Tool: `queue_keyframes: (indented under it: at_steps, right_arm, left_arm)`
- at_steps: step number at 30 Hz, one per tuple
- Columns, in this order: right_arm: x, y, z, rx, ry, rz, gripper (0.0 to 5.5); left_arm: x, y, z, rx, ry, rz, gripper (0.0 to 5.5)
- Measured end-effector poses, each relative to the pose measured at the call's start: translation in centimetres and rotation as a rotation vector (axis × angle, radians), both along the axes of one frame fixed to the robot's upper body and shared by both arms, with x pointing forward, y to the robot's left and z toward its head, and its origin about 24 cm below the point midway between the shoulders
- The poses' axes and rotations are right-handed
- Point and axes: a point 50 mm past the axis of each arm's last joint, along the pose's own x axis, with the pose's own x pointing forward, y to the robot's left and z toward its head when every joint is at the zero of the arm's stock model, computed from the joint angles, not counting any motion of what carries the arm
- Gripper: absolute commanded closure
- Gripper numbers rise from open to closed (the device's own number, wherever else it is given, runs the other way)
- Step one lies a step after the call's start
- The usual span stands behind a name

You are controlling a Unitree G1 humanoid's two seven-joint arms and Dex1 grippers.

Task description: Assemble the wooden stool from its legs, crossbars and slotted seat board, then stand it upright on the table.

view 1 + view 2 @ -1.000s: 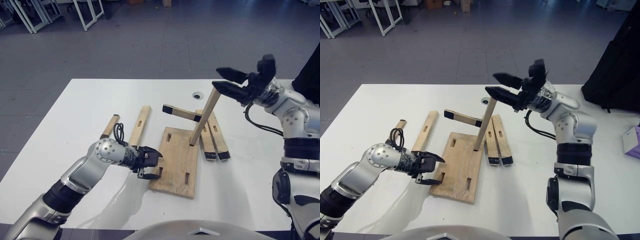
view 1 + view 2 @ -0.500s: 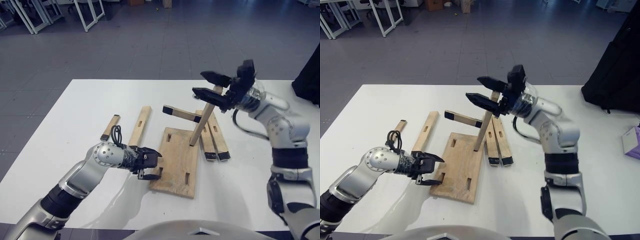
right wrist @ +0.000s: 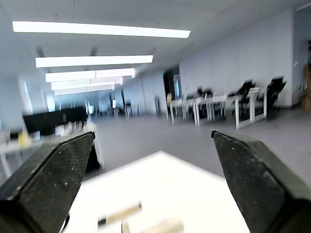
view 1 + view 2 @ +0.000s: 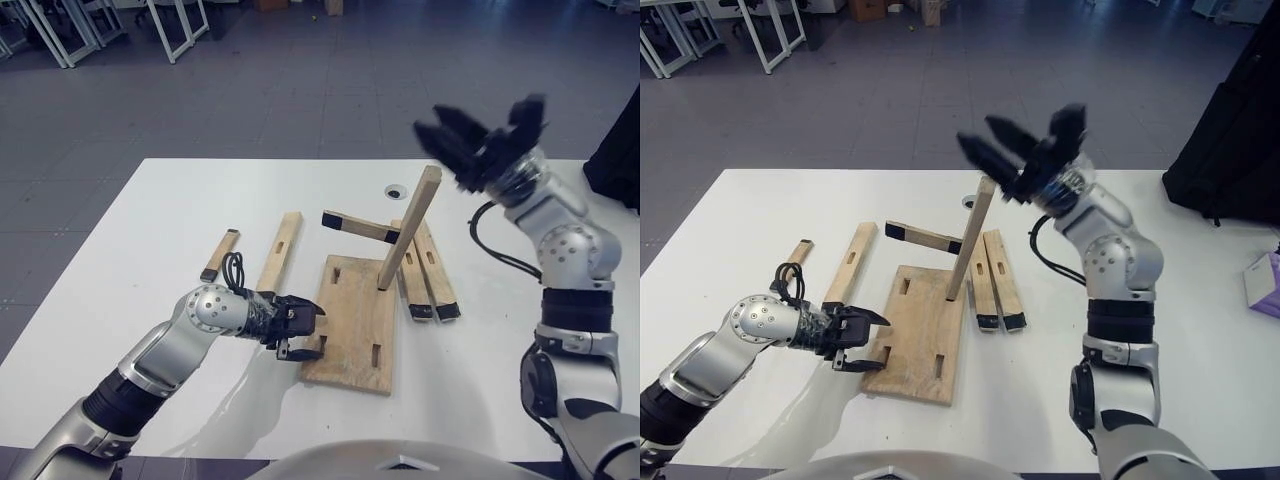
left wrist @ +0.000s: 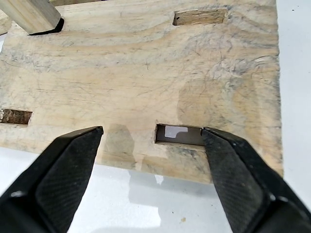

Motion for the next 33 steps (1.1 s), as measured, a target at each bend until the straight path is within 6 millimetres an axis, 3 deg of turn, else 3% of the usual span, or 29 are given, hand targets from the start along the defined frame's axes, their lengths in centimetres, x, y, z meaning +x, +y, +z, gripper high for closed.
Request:
queue_keyframes:
  at_steps: [3, 5, 7, 8, 12, 15, 18, 23, 27, 33]
  right_arm:
    - [0.4, -2.3, 2.2, 0.086, -0.035, -0.135, 1.05]
    - [0.7, -3.5, 1.4, 0.045, -0.002, -0.246, 1.05]
    - [0.6, -4.6, -1.8, -0.024, 0.097, -0.348, 1.05]
    - [0.3, -5.6, -4.6, -0.059, 0.199, -0.416, 1.05]
    - [-1.6, -6.8, -9.8, -0.191, 0.383, -0.557, 1.05]
    - [-4.0, -6.1, -13.3, -0.338, 0.523, -0.553, 1.05]
    - [-6.1, -4.8, -15.1, -0.487, 0.584, -0.553, 1.05]
    - [-7.6, -2.9, -15.9, -0.605, 0.625, -0.584, 1.05]
    - [-8.4, -3.0, -17.2, -0.658, 0.689, -0.646, 1.05]
    - [-9.1, -1.7, -17.5, -0.684, 0.695, -0.579, 1.05]
  left_arm:
    - [-0.1, 0.1, -0.1, -0.011, 0.006, 0.022, 1.76]
    - [-0.2, 0.1, -0.2, -0.014, 0.008, 0.034, 1.76]
    - [-0.3, 0.2, -0.2, -0.020, 0.009, 0.054, 1.76]
    - [-0.4, 0.3, -0.3, -0.030, 0.015, 0.074, 1.76]
    - [-0.7, -0.1, -0.7, -0.067, 0.007, 0.116, 1.76]
    - [-1.0, -0.2, -0.8, -0.078, -0.005, 0.137, 1.76]
    - [-1.4, -0.2, -0.9, -0.090, -0.014, 0.161, 1.76]
    - [-1.6, -0.3, -0.9, -0.096, -0.023, 0.178, 1.76]
    - [-1.6, -0.3, -0.9, -0.096, -0.023, 0.180, 1.76]
    - [-1.6, -0.2, -1.0, -0.105, -0.014, 0.198, 1.76]
